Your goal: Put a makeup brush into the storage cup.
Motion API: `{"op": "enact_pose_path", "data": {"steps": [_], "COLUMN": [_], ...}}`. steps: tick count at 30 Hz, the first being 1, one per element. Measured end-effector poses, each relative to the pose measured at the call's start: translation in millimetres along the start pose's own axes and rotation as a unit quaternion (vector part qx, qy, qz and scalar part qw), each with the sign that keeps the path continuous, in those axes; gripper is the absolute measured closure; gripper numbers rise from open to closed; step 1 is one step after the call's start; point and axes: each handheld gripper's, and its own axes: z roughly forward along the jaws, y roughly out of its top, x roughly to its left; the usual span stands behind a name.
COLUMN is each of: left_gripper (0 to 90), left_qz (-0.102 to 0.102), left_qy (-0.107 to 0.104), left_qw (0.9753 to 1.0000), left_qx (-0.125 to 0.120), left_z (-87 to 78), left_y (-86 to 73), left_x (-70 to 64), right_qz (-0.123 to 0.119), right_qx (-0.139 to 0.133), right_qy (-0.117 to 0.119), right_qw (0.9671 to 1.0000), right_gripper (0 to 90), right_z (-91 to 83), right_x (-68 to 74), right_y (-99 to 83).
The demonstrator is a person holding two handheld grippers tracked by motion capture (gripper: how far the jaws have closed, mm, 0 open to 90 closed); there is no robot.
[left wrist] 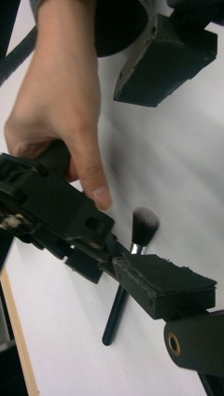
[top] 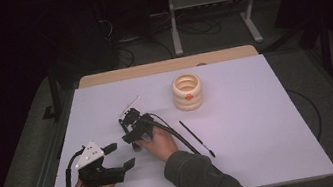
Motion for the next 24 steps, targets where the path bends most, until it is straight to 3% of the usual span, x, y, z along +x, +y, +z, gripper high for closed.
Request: {"op": "enact_pose_path", "data": {"steps": [5,14,17,20,21,24], "left_gripper": [16.7,16.7,16.7,16.7,16.7,16.7], "left_qz": [0.0,-0.001,0.0,0.0,0.0,-0.001], "left_qy": [0.0,0.0,-0.001,0.0,0.0,-0.001], "left_qw": [1.0,1.0,1.0,1.0,1.0,1.0], "left_qx": [-0.001,-0.003,-0.002,-0.002,-0.002,-0.003], "left_z": [-0.4,-0.4,-0.2,-0.1,-0.4,-0.3], "left_y": [0.0,0.3,0.4,0.5,0.5,0.4], "left_x": [0.5,0.4,0.2,0.2,0.2,0.3], "right_qz": [0.002,-0.002,-0.035,-0.032,-0.027,-0.014], "right_qx": [0.003,0.002,-0.001,-0.002,-0.004,-0.005], "right_qy": [-0.002,-0.035,-0.069,-0.069,-0.072,-0.072], "right_qw": [1.0,0.9994,0.997,0.9971,0.997,0.9973], "right_gripper": [47.3,57.7,61.7,65.8,73.7,76.8], "right_z": [4.3,10.7,12.5,12.7,12.5,12.3], "right_x": [2.9,8.4,15.1,17.1,18.3,18.7], "right_y": [-1.2,-3.7,-5.8,-6.2,-6.7,-6.5]}}
